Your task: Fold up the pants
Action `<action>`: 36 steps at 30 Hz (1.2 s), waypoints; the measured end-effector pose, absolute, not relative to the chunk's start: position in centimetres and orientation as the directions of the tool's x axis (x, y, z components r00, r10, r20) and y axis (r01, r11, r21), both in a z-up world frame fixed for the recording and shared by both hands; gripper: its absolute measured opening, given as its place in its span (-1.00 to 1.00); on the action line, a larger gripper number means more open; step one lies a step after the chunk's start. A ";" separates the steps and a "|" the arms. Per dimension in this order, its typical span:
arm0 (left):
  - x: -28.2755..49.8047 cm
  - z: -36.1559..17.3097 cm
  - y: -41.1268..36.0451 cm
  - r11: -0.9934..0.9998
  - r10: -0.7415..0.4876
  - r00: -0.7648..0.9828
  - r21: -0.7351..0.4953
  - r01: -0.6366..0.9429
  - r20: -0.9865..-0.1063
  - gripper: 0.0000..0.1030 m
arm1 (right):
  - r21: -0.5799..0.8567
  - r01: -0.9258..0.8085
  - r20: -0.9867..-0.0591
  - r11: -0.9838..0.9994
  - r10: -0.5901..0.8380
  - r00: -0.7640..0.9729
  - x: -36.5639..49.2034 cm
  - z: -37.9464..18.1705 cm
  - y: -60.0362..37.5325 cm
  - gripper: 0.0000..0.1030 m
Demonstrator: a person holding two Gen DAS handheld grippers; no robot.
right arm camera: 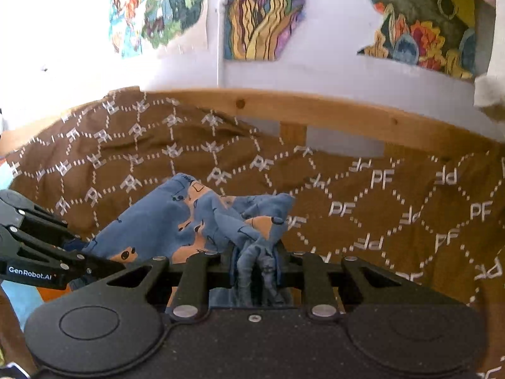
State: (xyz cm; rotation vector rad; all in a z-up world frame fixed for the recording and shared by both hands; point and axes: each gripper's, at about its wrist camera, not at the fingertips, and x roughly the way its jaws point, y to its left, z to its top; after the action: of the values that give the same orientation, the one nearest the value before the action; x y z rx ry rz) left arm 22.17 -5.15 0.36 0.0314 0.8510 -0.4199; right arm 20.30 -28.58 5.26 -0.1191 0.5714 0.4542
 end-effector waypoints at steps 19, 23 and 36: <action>22.0 -0.5 -2.8 0.960 -0.260 0.599 -0.137 0.244 -0.757 0.74 | -0.060 -0.330 -0.529 0.942 0.251 0.811 19.5 3.2 -29.9 0.99; 21.7 0.3 -2.5 0.970 -0.234 0.631 -0.130 0.207 -0.740 0.96 | -0.109 -0.301 -0.494 0.947 0.211 0.843 18.4 4.1 -29.4 0.99; 18.2 2.0 -1.7 0.982 -0.182 0.720 -0.085 0.169 -0.670 0.99 | -0.079 -0.265 -0.436 0.961 0.206 0.876 12.6 6.9 -28.9 0.99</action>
State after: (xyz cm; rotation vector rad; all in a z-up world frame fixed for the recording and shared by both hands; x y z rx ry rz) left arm 18.22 -1.70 1.96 -0.0185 0.7421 -0.1940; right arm 12.60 -28.87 6.86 -0.1382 0.4386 0.2463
